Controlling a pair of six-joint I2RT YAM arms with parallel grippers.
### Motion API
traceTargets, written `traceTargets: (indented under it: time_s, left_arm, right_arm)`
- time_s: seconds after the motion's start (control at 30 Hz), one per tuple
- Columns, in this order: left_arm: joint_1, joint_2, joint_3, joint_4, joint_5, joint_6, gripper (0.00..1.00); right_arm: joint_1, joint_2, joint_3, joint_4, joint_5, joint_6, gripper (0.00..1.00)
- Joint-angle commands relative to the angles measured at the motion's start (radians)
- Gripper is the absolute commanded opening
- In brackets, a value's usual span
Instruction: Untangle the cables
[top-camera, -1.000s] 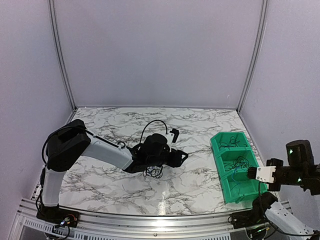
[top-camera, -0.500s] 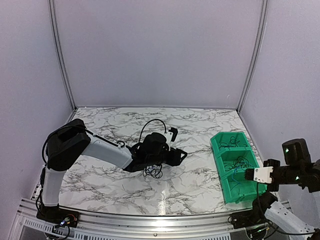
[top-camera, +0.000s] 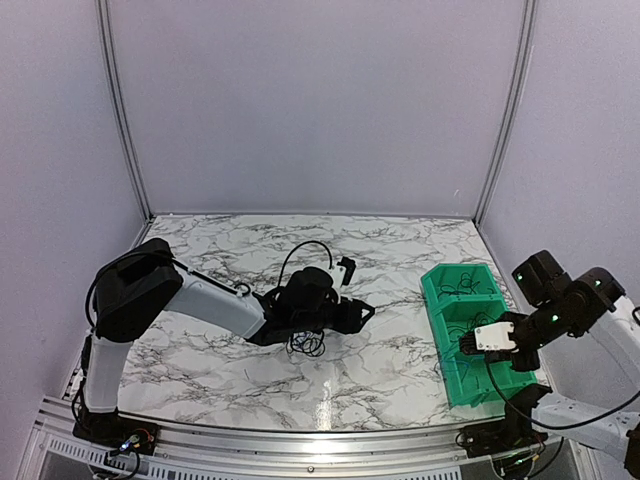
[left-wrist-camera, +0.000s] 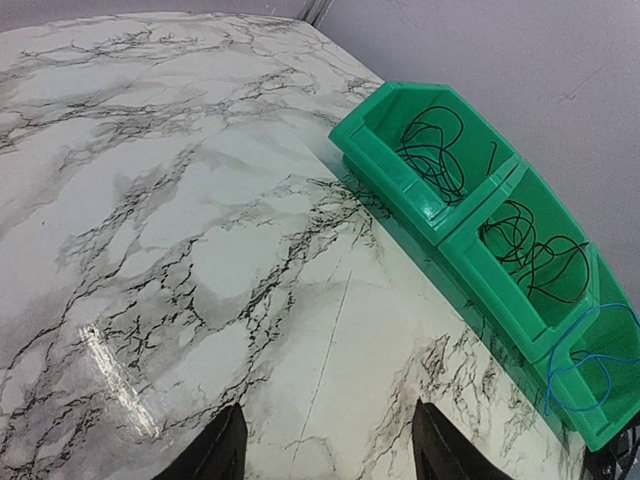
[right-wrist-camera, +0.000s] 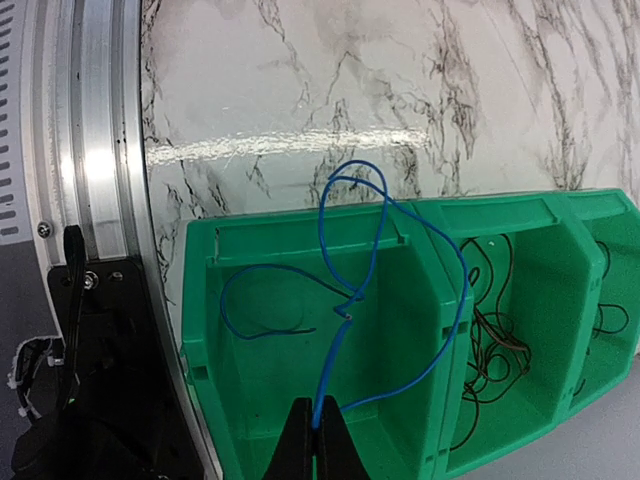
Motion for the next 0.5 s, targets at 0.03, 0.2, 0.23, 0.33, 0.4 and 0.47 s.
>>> traceTargets:
  time_s: [0.03, 0.2, 0.23, 0.33, 0.4, 0.47]
  left_arm:
    - [0.004, 0.017, -0.025, 0.044, 0.012, -0.019, 0.58]
    - [0.004, 0.023, -0.028, 0.051, 0.012, -0.023, 0.58]
    - [0.004, 0.024, -0.029, 0.053, 0.012, -0.022, 0.58]
    - [0.004, 0.032, -0.030, 0.060, 0.048, -0.030, 0.58]
    - [0.004, 0.041, -0.027, 0.068, 0.069, -0.045, 0.58]
    - [0.002, 0.053, -0.021, 0.076, 0.107, -0.058, 0.58]
  right_arm:
    - [-0.004, 0.088, 0.016, -0.007, -0.030, -0.018, 0.00]
    - [-0.083, 0.141, -0.023, -0.005, 0.054, -0.162, 0.00]
    - [-0.117, 0.156, -0.029, -0.005, 0.068, -0.197, 0.00]
    - [-0.205, 0.215, -0.054, 0.000, 0.101, -0.284, 0.00]
    - [-0.244, 0.259, -0.076, 0.021, 0.117, -0.308, 0.00]
    - [-0.269, 0.306, -0.117, 0.066, 0.137, -0.315, 0.01]
